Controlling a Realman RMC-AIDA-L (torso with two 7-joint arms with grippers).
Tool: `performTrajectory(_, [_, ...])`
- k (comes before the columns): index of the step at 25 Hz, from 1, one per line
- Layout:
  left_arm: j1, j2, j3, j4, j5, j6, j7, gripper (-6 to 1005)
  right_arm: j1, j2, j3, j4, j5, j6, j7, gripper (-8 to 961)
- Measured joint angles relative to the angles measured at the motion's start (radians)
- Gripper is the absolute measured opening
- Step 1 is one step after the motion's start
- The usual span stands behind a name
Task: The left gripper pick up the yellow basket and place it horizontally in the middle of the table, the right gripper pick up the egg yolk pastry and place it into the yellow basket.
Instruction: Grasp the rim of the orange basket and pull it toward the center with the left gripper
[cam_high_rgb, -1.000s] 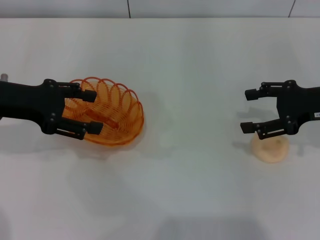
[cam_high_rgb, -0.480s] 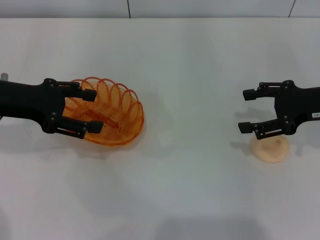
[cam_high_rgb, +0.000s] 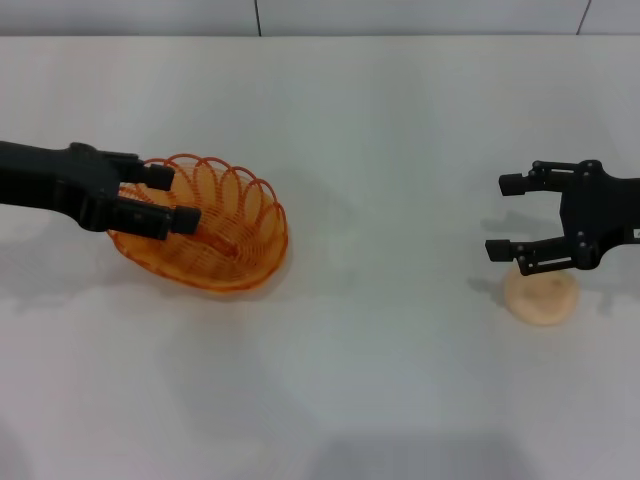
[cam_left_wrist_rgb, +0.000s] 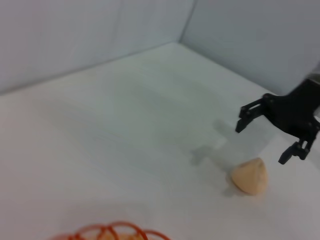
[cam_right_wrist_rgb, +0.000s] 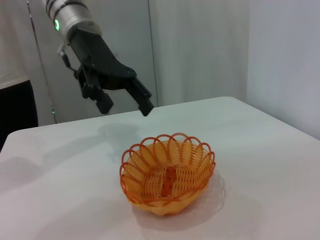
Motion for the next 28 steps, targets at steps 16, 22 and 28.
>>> performTrajectory(16, [-0.138, 0.029, 0.016, 0.171, 0.388, -0.024, -0.558, 834, -0.034, 0.03, 0.0, -0.042, 0.002, 0.004, -0.004, 872])
performTrajectory(22, [-0.192, 0.022, 0.08, 0.123, 0.505, -0.124, -0.578, 827, -0.032, 0.041, 0.0, -0.042, 0.006, 0.003, -0.013, 872])
performTrajectory(28, [-0.221, 0.015, 0.139, 0.032, 0.57, -0.233, -0.6, 820, -0.032, 0.041, 0.0, -0.033, 0.01, 0.004, -0.013, 872])
